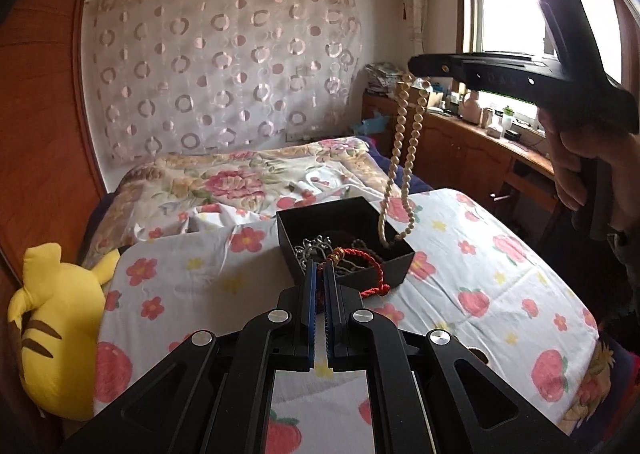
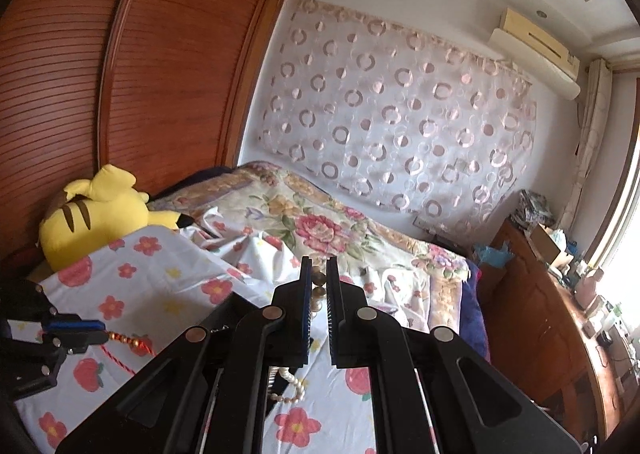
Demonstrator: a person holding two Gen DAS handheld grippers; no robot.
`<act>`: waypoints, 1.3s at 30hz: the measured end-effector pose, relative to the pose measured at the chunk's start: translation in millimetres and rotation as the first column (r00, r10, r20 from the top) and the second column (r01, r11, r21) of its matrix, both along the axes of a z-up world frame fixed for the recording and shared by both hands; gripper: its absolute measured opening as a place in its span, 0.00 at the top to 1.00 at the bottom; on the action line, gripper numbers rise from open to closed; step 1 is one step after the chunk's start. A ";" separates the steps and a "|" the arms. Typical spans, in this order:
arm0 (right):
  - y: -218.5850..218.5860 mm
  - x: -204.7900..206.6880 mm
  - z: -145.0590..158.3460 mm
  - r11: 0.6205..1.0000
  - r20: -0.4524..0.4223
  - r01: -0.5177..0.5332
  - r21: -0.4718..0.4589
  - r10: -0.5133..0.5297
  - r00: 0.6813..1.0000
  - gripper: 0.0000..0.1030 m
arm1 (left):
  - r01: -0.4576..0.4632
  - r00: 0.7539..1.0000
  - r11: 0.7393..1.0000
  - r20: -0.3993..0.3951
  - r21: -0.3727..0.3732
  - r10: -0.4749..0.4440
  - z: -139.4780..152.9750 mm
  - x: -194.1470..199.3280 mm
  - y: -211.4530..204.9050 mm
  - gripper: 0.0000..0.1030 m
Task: Organize jewelry
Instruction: 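Carry the pearl necklace with both grippers over the black box and lower it in, then open both grippers to release the pearl necklace into the box and withdraw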
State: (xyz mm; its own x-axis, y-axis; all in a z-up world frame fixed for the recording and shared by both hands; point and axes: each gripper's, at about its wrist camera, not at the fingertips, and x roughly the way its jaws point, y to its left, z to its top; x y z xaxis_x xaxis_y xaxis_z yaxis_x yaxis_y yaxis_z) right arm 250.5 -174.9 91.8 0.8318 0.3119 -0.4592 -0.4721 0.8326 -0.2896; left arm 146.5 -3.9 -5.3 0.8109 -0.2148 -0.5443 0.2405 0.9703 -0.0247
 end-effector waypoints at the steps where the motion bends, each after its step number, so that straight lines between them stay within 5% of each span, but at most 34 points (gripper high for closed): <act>1: 0.3 1.6 -2.9 1.000 -0.009 0.000 0.003 0.000 1.000 0.92 | -0.002 1.000 1.000 -0.004 -0.001 0.002 -1.0 2.7 -0.4 0.98; 12: 6.9 14.1 -34.2 1.000 -0.076 -0.003 0.005 0.003 0.997 0.92 | -0.029 0.998 1.000 -0.054 -0.006 0.029 -11.5 52.4 -4.4 0.98; 27: 10.9 5.5 28.2 1.000 0.046 -0.004 0.029 0.003 0.999 0.92 | -0.057 0.990 0.998 -0.130 0.008 0.058 -43.8 107.7 -15.9 0.97; 32: 16.2 11.3 23.5 1.000 0.032 -0.014 0.026 0.013 0.999 0.92 | -0.078 0.989 0.997 -0.130 -0.005 0.077 -46.1 103.5 -5.2 0.69; 36: 21.2 24.0 2.2 1.000 -0.011 -0.007 0.014 0.007 1.000 0.92 | -0.087 0.990 0.996 -0.113 -0.004 0.086 -42.7 91.4 4.4 0.59; 39: 24.8 37.7 -21.1 1.000 -0.060 0.011 -0.004 -0.012 0.998 0.92 | -0.095 0.991 0.995 -0.089 -0.002 0.095 -40.1 78.1 11.5 0.41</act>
State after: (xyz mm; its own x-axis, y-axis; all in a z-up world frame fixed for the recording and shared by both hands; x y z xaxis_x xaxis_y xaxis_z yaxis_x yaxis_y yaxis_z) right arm 288.2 -150.2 70.7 0.8062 0.3005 -0.5096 -0.4790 0.8371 -0.2643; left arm 224.6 7.6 -45.4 0.7761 -0.1425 -0.6143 0.1438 0.9885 -0.0477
